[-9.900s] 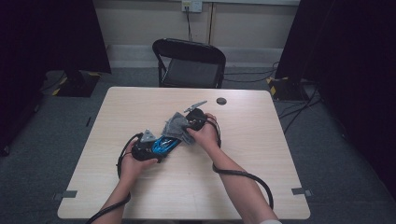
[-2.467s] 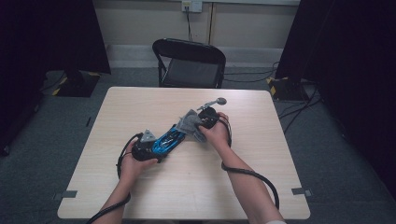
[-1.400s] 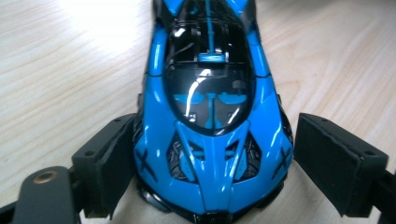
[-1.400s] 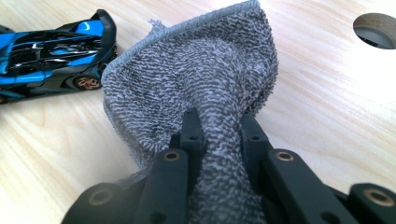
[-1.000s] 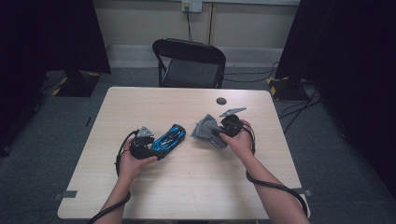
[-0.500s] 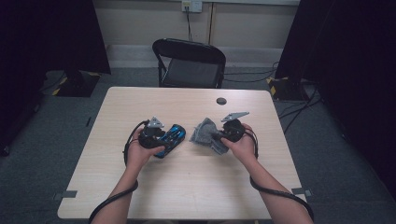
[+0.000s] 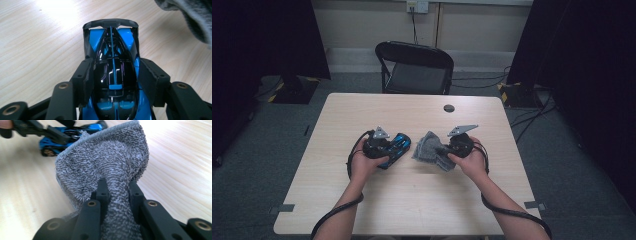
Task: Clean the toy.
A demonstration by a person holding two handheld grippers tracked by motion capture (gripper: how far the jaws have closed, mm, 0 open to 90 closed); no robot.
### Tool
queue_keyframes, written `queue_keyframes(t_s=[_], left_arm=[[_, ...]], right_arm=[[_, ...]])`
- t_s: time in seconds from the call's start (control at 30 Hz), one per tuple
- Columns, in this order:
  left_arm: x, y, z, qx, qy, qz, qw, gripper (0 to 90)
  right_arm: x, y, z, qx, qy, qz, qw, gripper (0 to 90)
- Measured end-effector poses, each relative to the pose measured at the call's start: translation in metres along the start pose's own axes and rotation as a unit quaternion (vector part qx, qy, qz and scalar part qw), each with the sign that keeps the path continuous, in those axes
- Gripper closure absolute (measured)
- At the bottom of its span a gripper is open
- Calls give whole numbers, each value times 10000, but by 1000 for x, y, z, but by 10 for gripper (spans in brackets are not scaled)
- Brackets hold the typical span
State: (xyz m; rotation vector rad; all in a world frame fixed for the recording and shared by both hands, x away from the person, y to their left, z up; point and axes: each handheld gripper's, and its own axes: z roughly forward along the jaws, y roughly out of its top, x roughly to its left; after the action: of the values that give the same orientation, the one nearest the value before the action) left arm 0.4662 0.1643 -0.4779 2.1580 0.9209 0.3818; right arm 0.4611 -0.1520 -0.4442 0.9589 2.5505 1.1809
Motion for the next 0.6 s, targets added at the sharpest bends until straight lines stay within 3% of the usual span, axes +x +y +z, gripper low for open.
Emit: queue_keyframes(t_s=[0.27,0.4,0.5,0.6], left_arm=[[-2,-1,0,-19,63,-28,10000,469],[-3,2,0,86,76,-79,9999,472],[-2,4,-1,189,103,-102,9997,474],[-2,4,-1,198,143,-79,9997,474]], right_arm=[[18,-2,-1,30,359,-310,9989,763],[33,-4,4,103,763,-518,9957,763],[47,-5,12,221,1053,-726,9915,763],[57,-5,19,306,1200,-849,9887,762]])
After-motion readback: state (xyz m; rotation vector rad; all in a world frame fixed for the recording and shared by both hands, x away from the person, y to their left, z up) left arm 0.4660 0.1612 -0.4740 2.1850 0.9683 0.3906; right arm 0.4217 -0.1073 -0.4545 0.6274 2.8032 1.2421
